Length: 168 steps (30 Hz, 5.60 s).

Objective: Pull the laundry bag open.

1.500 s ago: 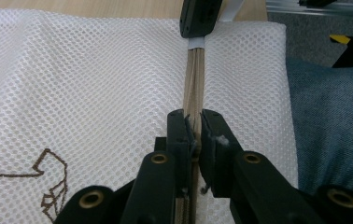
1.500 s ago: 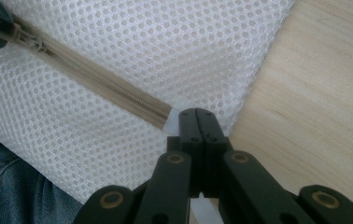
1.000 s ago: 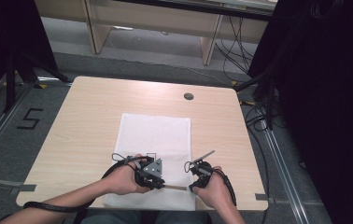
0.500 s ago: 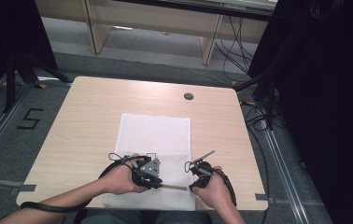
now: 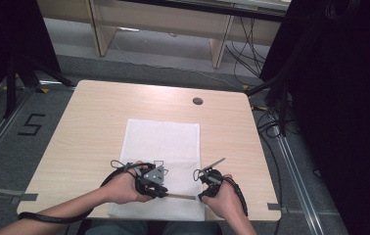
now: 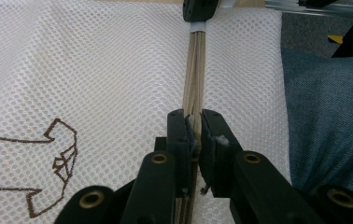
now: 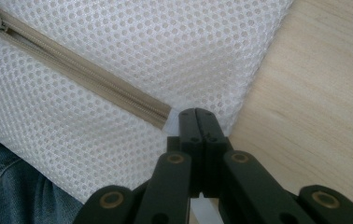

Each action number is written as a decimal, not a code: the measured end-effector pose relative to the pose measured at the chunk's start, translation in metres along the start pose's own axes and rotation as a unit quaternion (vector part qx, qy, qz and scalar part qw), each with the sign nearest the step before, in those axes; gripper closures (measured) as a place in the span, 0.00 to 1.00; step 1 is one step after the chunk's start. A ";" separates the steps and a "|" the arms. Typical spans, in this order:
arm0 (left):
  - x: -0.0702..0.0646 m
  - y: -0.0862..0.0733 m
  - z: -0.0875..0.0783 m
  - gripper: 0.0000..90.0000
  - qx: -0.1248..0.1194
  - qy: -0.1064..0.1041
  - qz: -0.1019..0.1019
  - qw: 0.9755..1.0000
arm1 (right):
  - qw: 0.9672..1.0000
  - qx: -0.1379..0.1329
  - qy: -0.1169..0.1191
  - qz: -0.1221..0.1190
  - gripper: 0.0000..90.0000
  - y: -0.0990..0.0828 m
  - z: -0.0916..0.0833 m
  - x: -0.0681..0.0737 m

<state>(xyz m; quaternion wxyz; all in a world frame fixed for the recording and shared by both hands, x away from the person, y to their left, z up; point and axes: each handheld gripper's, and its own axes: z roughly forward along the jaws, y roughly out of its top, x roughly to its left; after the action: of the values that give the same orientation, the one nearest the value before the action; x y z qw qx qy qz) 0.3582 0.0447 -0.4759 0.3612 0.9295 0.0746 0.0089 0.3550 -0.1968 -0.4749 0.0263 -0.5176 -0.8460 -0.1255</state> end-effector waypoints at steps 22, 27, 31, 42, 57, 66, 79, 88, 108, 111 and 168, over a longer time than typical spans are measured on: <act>0.003 -0.007 -0.007 0.91 0.003 0.003 0.008 1.000 | 1.000 -0.011 0.002 -0.018 1.00 0.000 0.001 -0.002; 0.003 -0.007 -0.007 0.91 0.003 0.002 0.007 1.000 | 1.000 0.000 -0.002 0.001 1.00 0.000 0.000 0.000; 0.004 -0.007 -0.008 0.91 0.009 0.000 0.002 1.000 | 1.000 -0.001 0.000 -0.006 1.00 0.000 0.000 0.000; 0.005 -0.013 -0.008 0.91 0.014 -0.001 0.003 1.000 | 1.000 0.000 -0.004 0.000 1.00 0.000 0.000 0.001; 0.006 -0.017 -0.015 0.91 0.008 0.000 -0.001 1.000 | 1.000 0.001 -0.004 0.000 1.00 0.001 0.000 0.001; 0.006 -0.021 -0.020 0.91 0.011 0.005 -0.001 1.000 | 1.000 0.000 -0.002 -0.003 1.00 0.001 0.001 0.000; 0.009 -0.034 -0.033 0.91 0.010 0.012 -0.017 1.000 | 1.000 0.001 0.005 -0.004 1.00 0.001 0.000 0.000; 0.010 -0.037 -0.036 0.91 0.011 0.017 -0.021 1.000 | 1.000 0.002 0.006 -0.003 1.00 0.001 0.000 0.000; 0.010 -0.043 -0.038 0.91 0.011 0.015 -0.019 1.000 | 1.000 0.002 0.005 -0.005 1.00 0.001 0.000 0.000; 0.011 -0.044 -0.038 0.91 0.012 0.019 -0.019 1.000 | 1.000 -0.003 0.004 -0.007 1.00 0.001 0.000 -0.001; 0.025 -0.101 -0.089 0.91 0.007 0.011 -0.111 0.994 | 1.000 -0.016 -0.003 -0.023 1.00 0.001 0.003 -0.002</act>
<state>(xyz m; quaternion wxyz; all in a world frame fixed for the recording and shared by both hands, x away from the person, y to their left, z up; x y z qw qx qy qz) 0.3633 0.1815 -0.4787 0.3521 0.9180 0.1815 -0.0213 0.3570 -0.1979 -0.4779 0.0128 -0.4991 -0.8553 -0.1384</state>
